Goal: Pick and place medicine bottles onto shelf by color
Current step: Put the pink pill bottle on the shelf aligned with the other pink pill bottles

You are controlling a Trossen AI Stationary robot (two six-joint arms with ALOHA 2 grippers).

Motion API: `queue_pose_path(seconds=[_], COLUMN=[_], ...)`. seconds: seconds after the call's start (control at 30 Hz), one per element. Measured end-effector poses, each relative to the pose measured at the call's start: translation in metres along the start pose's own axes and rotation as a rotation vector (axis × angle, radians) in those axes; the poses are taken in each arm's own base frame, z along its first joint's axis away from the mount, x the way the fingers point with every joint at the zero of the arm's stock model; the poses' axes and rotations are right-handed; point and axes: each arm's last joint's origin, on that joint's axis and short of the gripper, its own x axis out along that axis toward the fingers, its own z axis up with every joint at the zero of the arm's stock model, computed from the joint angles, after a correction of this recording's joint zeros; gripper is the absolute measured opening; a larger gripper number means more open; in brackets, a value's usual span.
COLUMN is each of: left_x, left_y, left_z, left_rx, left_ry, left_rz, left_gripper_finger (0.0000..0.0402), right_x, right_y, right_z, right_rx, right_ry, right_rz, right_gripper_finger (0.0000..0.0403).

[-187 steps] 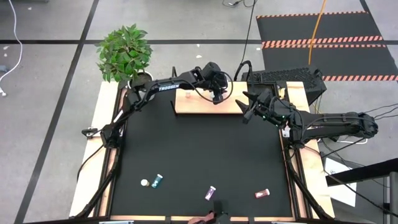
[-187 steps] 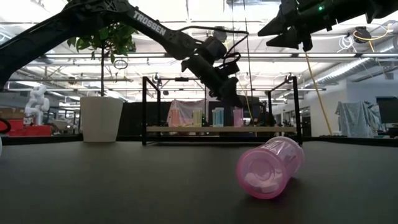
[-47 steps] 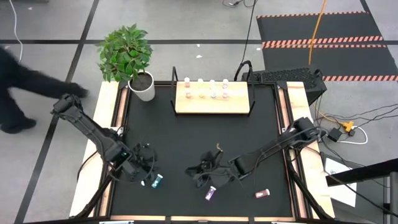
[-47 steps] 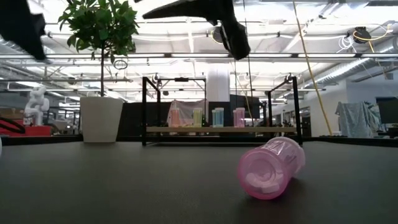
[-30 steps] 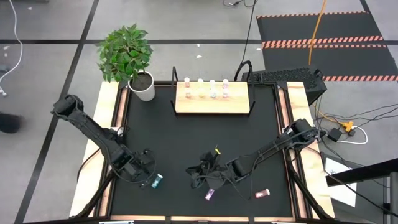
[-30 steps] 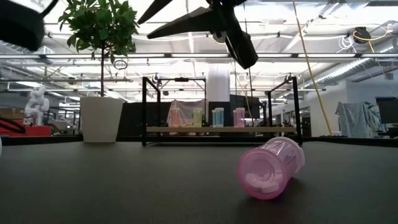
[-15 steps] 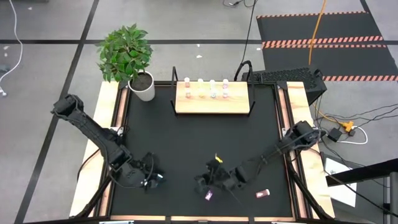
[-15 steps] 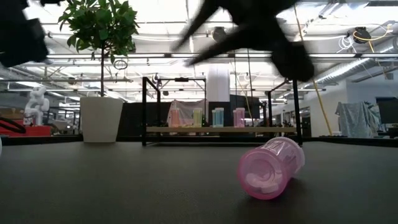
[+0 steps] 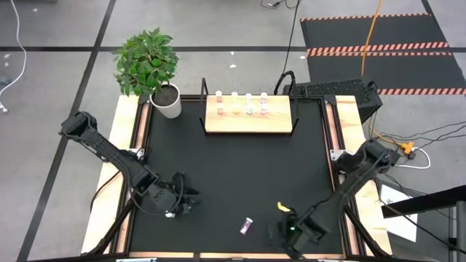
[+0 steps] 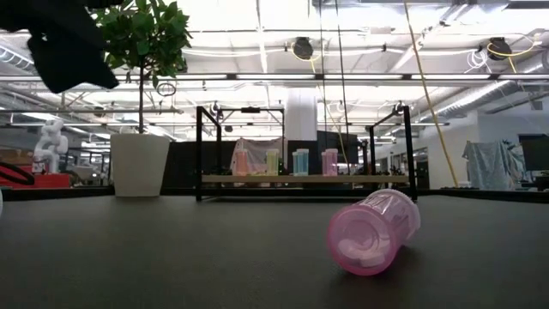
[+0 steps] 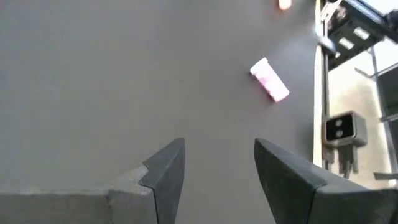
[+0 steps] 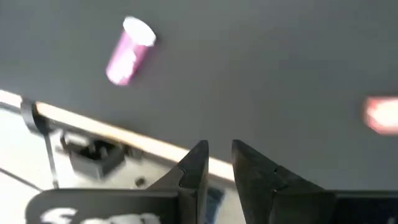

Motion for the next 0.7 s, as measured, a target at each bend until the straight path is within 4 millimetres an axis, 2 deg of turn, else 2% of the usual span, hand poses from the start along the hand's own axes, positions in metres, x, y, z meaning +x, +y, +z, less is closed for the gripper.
queue_pose_path(seconds=[0.1,0.17,0.33,0.57,0.7], left_x=[0.001,0.001,0.002,0.001,0.001], left_y=[-0.001,-0.002,-0.003,-0.006,-0.006], left_z=[0.004,0.007,0.011,0.01,0.01], left_rx=[-0.012,-0.003,0.008,0.019,0.023], left_ry=[-0.023,-0.041,-0.07,-0.072,-0.072], left_rz=[-0.014,-0.03,-0.053,-0.068,-0.068], left_gripper_finger=[0.0193,0.0193,0.0193,0.0193,0.0193], right_x=[-0.013,-0.015,-0.016,0.0,0.016], right_y=[-0.009,-0.015,-0.027,-0.039,-0.044], right_z=[-0.003,-0.002,0.003,0.009,0.02], right_rx=[-0.027,-0.046,-0.023,0.104,0.166], right_ry=[0.042,0.063,0.128,0.148,0.156], right_rz=[-0.044,-0.123,-0.333,-0.436,-0.471], right_gripper_finger=[0.0073,0.0086,0.0143,0.0249,0.0287])
